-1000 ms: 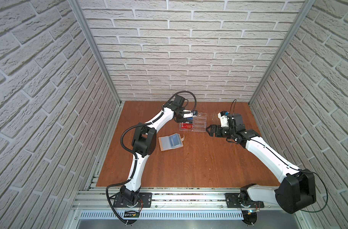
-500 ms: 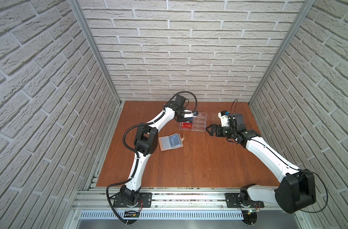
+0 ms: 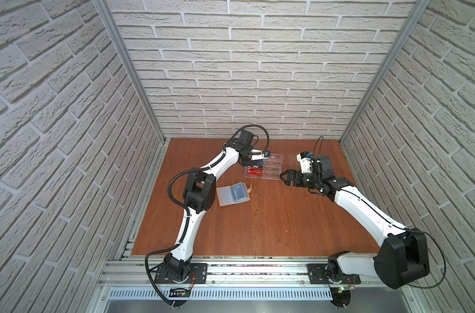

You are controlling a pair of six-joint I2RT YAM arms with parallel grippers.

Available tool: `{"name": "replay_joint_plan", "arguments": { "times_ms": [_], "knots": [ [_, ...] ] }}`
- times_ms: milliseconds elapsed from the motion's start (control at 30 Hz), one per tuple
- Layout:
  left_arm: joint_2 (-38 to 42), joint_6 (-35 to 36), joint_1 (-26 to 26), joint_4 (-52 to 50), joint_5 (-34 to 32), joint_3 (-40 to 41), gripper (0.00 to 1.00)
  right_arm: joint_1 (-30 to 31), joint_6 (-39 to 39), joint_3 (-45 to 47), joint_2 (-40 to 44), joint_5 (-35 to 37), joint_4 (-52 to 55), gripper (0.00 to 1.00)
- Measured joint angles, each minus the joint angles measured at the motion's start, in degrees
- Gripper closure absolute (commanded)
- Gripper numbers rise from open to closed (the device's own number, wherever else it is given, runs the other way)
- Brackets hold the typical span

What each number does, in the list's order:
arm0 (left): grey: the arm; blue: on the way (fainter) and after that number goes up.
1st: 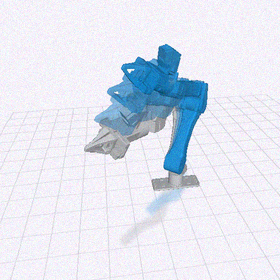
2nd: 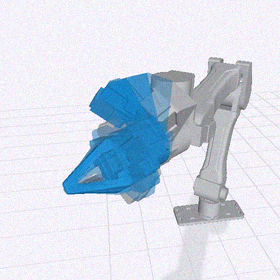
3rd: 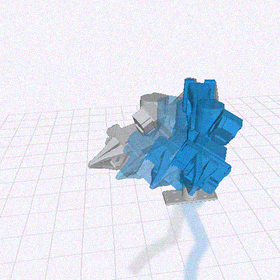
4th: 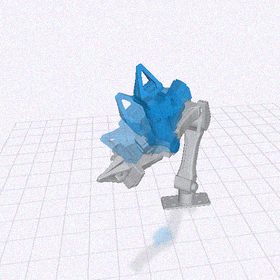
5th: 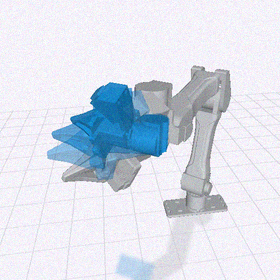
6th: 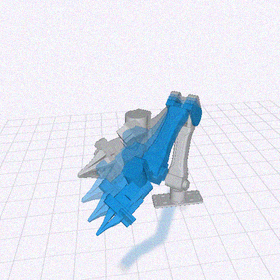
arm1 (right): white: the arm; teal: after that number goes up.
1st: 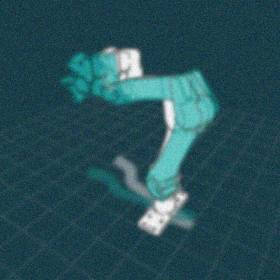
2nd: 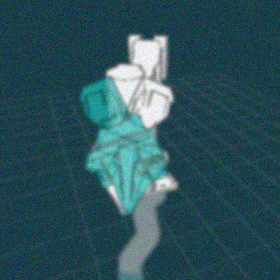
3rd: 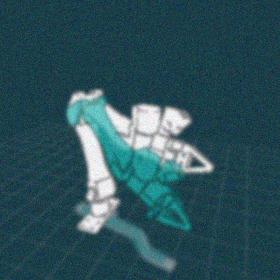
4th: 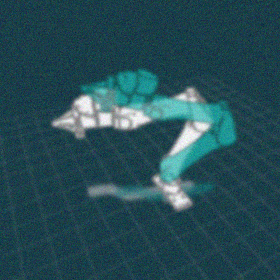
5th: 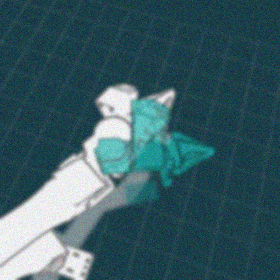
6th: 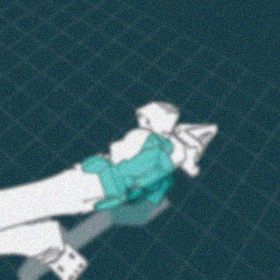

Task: Take the credit cards out of the card holder
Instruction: Place the credit card in the storage box.

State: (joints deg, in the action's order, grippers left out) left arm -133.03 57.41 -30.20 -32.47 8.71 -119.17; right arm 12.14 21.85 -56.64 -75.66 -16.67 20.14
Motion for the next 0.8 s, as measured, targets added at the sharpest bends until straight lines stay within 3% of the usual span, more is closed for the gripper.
{"name": "replay_joint_plan", "arguments": {
  "times_ms": [800],
  "knots": [
    [0.00,-1.92,-0.70,3.85,-2.29,0.07,0.76,-0.33,0.02,1.09,0.74,-0.37,-0.22,0.00]
  ]
}}
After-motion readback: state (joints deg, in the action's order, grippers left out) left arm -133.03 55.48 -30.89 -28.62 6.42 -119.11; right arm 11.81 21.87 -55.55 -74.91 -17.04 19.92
